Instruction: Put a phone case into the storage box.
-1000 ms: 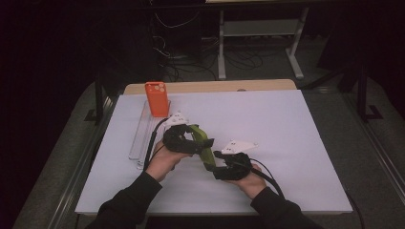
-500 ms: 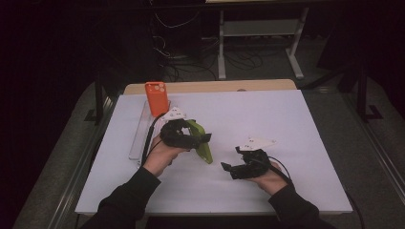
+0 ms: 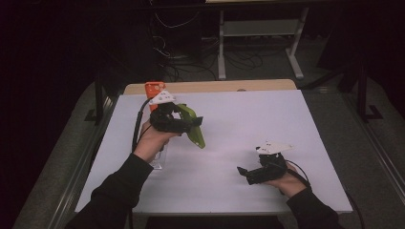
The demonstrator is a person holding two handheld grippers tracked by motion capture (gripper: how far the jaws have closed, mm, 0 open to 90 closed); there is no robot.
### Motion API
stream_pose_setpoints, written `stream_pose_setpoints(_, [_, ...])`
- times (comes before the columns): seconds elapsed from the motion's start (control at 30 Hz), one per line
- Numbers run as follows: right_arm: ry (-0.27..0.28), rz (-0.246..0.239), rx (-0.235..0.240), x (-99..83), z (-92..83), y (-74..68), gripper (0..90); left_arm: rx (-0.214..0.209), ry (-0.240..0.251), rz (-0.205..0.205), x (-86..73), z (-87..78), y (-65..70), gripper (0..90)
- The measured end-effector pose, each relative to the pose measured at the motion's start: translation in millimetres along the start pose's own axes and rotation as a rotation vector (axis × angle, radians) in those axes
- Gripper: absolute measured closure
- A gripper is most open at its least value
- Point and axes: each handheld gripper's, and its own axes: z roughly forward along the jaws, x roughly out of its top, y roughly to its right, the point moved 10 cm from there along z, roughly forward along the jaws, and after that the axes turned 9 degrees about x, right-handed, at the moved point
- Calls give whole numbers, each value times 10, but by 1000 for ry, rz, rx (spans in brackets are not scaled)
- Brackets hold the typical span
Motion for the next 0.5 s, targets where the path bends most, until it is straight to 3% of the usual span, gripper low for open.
stream_pose_setpoints(0.13, [-12,5,14,-79,-57,31,0,18,24,-23,108,-49,-122,139])
stream_pose_setpoints(0.5, [-16,7,-6,-224,-203,128,0,97,35,-10,295,-170,-454,139])
